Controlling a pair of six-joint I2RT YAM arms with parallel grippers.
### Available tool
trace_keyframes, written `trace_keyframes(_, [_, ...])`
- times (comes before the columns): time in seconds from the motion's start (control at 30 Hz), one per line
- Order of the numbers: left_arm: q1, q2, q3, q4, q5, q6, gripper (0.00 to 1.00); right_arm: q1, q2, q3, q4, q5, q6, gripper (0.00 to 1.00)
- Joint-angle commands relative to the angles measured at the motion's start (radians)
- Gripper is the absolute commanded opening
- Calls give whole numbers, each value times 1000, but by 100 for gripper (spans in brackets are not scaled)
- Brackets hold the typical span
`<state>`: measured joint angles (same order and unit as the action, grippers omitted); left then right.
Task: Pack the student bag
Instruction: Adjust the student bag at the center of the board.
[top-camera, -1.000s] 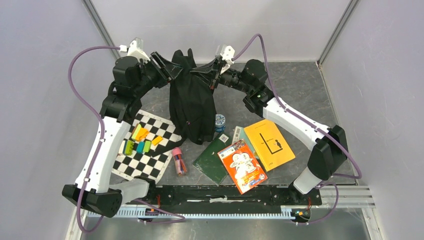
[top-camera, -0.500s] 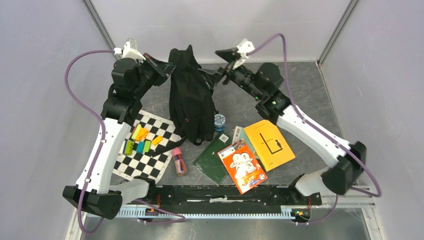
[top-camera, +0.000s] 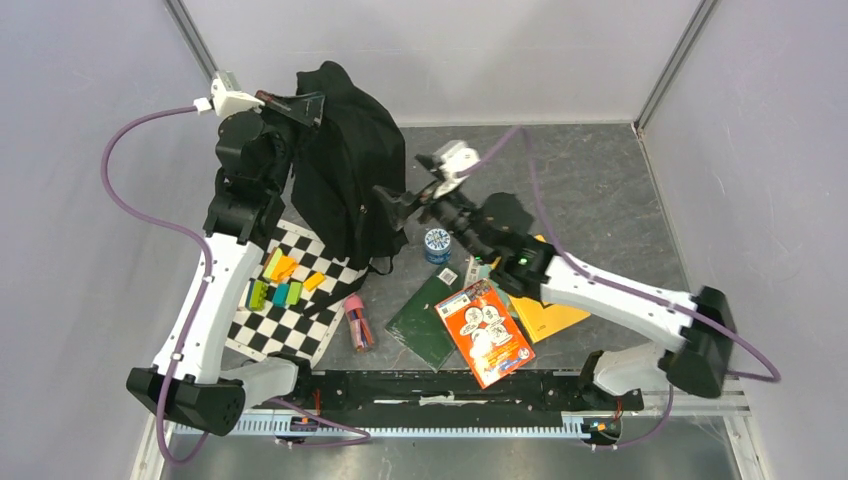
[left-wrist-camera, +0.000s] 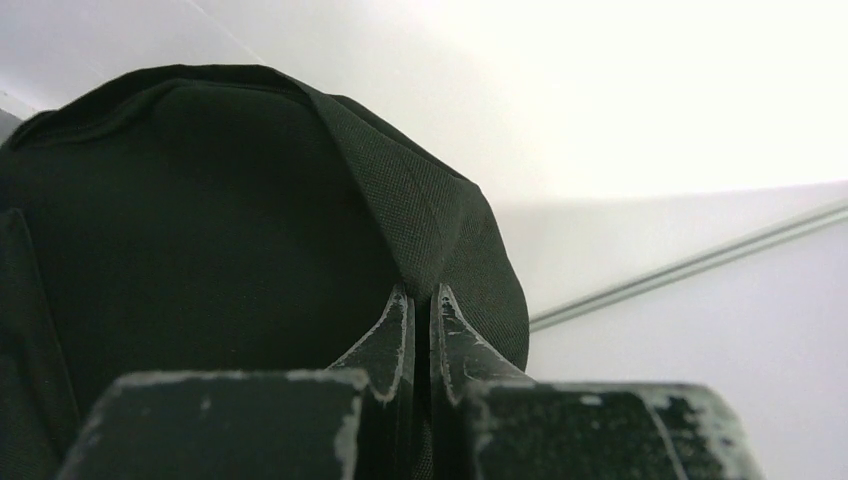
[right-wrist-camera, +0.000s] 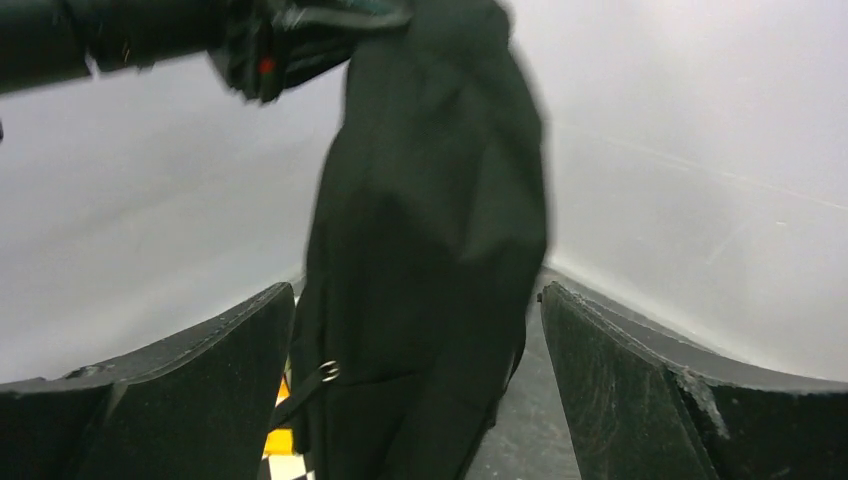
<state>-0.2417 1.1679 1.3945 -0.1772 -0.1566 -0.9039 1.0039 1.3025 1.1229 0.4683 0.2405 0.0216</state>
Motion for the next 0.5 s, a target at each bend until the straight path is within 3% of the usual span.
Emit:
trace_keyframes(0.0, [5,-6,73,236,-128,-77,2,78,146,145,-7,53,-92,98])
trace_keyframes(0.17, [5,-11,67,255,-192,-77,2,116,305,281,-47,94,-117,98])
trace_keyframes(0.27, [4,-25,42,261,-205,-90,2,113,398,399,-93,230,-153,96])
trace_keyframes(0.4, [2,-40,0,257,-204,-108,2,99,583,680,-319,451,-243,75])
trace_keyframes(0.47, [1,-44,-7,244,-185,-98,2,77,603,698,-331,475,-250,45])
